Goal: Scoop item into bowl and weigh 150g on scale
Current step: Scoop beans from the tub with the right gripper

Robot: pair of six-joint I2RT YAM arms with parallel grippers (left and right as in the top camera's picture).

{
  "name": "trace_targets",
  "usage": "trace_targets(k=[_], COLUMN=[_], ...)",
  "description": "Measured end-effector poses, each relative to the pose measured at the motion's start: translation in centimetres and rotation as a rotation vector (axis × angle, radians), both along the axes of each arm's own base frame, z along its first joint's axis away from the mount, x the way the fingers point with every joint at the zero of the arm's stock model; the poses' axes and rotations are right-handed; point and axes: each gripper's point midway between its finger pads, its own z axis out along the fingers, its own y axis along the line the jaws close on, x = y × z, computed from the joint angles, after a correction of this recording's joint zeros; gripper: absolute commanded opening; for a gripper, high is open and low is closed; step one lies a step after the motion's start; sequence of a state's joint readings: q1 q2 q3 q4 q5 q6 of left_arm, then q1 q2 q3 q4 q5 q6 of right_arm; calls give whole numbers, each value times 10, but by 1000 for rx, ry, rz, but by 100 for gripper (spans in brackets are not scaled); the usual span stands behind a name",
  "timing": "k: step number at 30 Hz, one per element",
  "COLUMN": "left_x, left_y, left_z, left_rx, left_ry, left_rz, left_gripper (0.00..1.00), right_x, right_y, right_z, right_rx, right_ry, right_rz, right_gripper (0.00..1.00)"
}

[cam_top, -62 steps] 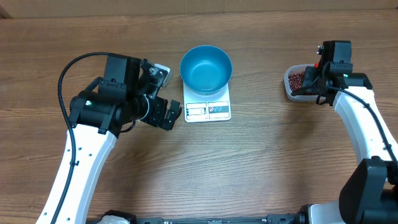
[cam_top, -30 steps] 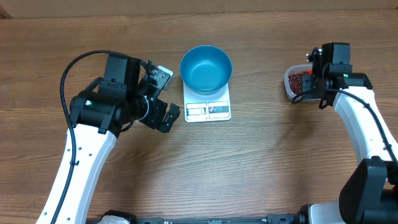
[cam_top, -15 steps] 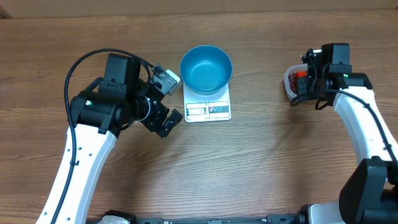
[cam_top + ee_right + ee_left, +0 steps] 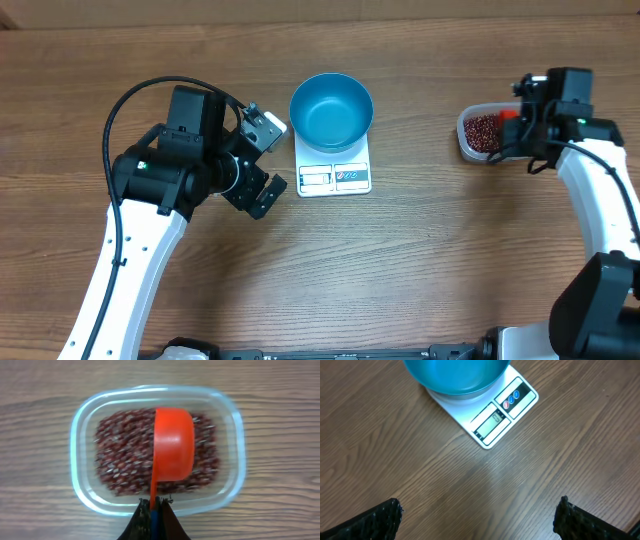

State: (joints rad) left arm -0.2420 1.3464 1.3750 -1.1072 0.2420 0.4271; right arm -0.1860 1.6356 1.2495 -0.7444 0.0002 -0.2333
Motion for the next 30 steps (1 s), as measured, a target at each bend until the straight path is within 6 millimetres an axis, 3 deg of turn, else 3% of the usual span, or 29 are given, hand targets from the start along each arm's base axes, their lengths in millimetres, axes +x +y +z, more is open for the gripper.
trace_targets(k=[7, 22, 30], left_x=[5, -1, -1], left_y=[3, 6, 7], left_z=[10, 10, 10], left_rx=[16, 30, 33], left_ry=[-35, -8, -8], left_rz=[11, 14, 16], left_gripper=[100, 100, 100], right_x=[-2, 2, -1], right_y=[-21, -12, -10], right_z=[3, 3, -18], right_rx=[-5, 36, 53], right_ry=[-9, -22, 39], right_rz=[-49, -20, -3], right_gripper=[4, 4, 4])
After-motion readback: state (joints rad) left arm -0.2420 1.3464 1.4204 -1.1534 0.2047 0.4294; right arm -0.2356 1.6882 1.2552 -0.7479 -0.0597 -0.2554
